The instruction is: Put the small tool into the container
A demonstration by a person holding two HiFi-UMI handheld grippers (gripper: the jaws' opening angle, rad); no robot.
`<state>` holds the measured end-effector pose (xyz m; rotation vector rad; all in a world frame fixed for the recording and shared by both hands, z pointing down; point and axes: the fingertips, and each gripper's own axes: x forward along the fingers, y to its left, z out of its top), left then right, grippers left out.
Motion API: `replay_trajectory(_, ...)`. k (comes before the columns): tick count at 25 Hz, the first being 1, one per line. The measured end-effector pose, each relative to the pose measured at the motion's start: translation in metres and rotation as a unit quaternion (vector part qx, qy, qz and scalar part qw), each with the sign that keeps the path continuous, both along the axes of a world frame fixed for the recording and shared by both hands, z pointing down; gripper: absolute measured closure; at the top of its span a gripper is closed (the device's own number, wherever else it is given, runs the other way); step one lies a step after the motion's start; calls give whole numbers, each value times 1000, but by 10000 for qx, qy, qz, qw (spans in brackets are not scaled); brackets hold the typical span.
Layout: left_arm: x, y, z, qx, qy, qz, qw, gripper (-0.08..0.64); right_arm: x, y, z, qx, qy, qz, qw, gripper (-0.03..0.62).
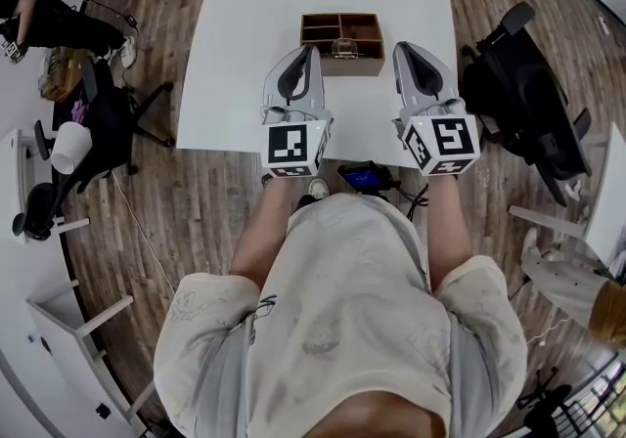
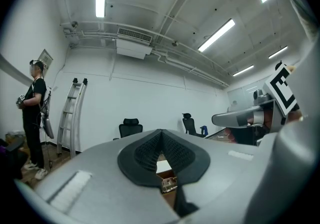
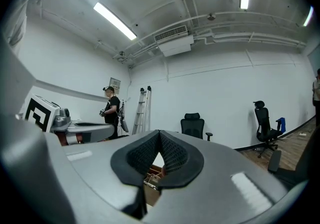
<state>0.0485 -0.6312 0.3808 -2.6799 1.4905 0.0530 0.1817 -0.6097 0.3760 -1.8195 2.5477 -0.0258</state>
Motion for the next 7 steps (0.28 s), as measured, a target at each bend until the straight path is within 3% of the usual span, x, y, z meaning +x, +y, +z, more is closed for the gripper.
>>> replay_trajectory(7,-2,3,-6,-8,56,-16,10000,549,-2,4,-4,2,17,-37,10000,586)
